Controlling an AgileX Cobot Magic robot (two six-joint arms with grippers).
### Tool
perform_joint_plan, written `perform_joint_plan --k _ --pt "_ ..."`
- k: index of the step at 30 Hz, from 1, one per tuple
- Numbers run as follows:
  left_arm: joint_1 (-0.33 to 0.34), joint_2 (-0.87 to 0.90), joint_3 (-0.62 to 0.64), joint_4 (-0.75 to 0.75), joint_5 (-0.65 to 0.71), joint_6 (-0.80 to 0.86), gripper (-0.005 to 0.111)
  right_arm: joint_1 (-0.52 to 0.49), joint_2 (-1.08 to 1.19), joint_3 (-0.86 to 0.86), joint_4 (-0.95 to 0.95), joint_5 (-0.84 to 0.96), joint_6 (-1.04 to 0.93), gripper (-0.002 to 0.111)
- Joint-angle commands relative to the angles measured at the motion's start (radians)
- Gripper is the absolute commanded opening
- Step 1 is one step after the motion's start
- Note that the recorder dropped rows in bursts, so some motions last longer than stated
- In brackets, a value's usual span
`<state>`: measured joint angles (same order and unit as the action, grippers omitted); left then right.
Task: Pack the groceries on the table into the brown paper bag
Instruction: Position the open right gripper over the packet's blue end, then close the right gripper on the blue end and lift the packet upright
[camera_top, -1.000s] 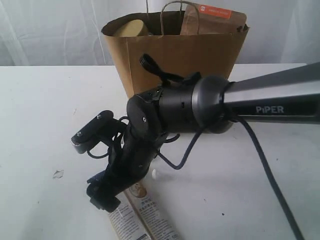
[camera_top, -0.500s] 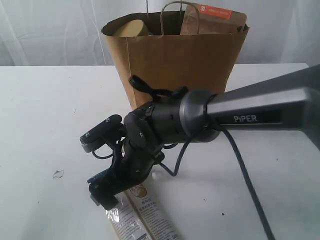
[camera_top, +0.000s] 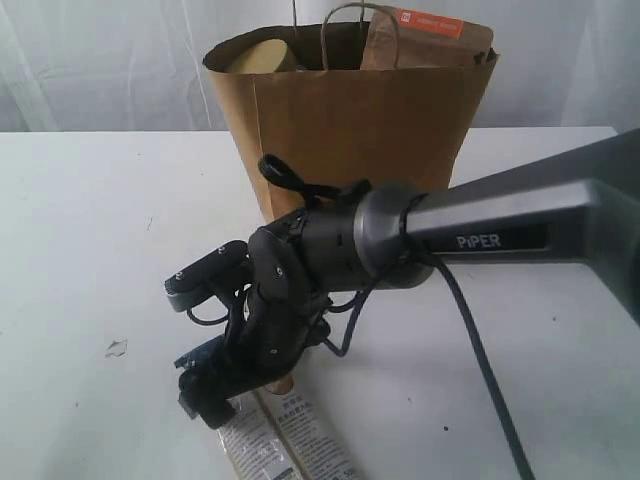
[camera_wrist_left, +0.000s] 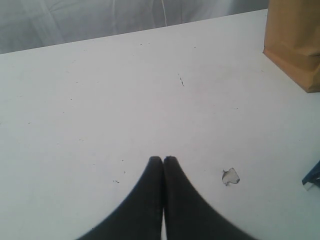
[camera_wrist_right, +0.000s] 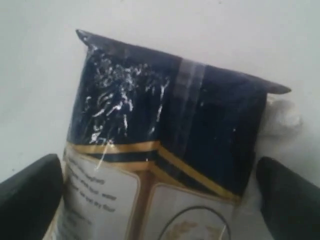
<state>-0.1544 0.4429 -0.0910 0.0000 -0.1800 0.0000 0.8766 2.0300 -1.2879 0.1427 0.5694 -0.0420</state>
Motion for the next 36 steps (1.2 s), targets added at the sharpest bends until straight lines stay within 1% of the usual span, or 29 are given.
perform_joint_plan --k 1,2,5,6,7,8,9,10,14,16,20,23,27,31,36 --pt "0.002 -0.007 0.007 0.000 0.002 0.000 0.000 0.001 0.007 -0.002 0.044 0.088 0.000 0.073" --pt "0.002 -0.007 0.007 0.000 0.002 0.000 0.000 0.001 0.007 -0.004 0.045 0.100 0.000 0.066" --pt "0.002 -0.007 0.007 0.000 0.002 0.000 0.000 0.001 0.007 -0.007 0.044 0.103 0.000 0.038" --pt "0.002 -0.007 0.007 0.000 0.002 0.000 0.000 0.001 0.007 -0.007 0.044 0.099 0.000 0.023" --pt "0.002 -0.007 0.007 0.000 0.002 0.000 0.000 0.001 0.007 -0.007 0.044 0.099 0.000 0.019" --pt "0.002 -0.007 0.007 0.000 0.002 0.000 0.000 0.001 0.005 -0.013 0.033 0.101 0.000 0.009" --pt "0.002 -0.007 0.007 0.000 0.002 0.000 0.000 0.001 0.005 -0.021 0.021 0.107 0.000 0.006" --pt "0.002 -0.007 0.007 0.000 0.002 0.000 0.000 -0.001 -0.006 -0.048 -0.028 0.139 0.002 0.000" --pt "0.002 -0.007 0.007 0.000 0.002 0.000 0.000 -0.001 -0.087 -0.141 -0.155 0.223 0.002 0.000" --pt "0.002 -0.007 0.007 0.000 0.002 0.000 0.000 -0.001 -0.103 -0.147 -0.188 0.212 0.002 0.000" --pt "0.002 -0.007 0.007 0.000 0.002 0.000 0.000 -0.001 -0.171 -0.147 -0.188 0.245 0.002 0.000" --pt "0.002 -0.007 0.007 0.000 0.002 0.000 0.000 -0.001 -0.258 -0.147 -0.226 0.223 0.002 0.000" --pt "0.002 -0.007 0.007 0.000 0.002 0.000 0.000 -0.001 -0.333 -0.147 -0.226 0.211 0.021 0.000" --pt "0.002 -0.007 0.007 0.000 0.002 0.000 0.000 -0.005 -0.357 -0.147 -0.284 0.211 0.021 0.000" --pt "0.002 -0.007 0.007 0.000 0.002 0.000 0.000 -0.008 -0.415 -0.147 -0.288 0.179 0.048 0.000"
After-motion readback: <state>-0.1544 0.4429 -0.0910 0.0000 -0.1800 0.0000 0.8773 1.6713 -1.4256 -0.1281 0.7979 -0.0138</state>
